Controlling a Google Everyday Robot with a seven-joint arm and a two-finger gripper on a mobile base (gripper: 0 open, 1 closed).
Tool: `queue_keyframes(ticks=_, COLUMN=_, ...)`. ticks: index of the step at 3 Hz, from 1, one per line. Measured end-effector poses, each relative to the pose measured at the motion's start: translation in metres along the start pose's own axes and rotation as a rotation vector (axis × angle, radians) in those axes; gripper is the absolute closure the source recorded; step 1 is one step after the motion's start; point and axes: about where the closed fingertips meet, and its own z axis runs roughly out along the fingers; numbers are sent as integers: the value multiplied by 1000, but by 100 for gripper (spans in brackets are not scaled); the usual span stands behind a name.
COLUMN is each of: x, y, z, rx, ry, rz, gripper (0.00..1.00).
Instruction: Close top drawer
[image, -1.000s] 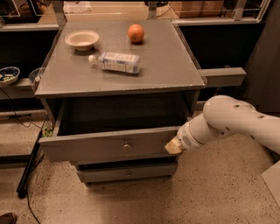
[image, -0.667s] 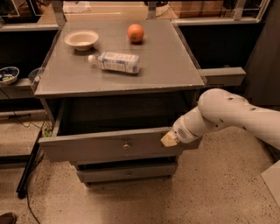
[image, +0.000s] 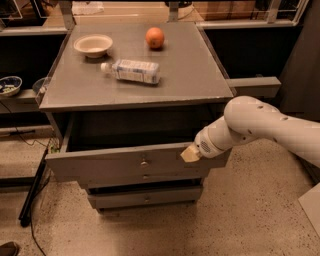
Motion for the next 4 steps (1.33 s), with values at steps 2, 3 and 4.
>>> queue_keyframes(ticks=2, x=-34, y=7, z=13, rx=-37, ry=-36, rz=-55, gripper=100)
queue_keyframes(ticks=3, x=-46, y=8, z=18, rx=-46, ry=-49, rz=-70, gripper=100)
queue_keyframes(ticks=4, x=-56, y=8, z=23, rx=-44, ry=-57, rz=-81, gripper=100)
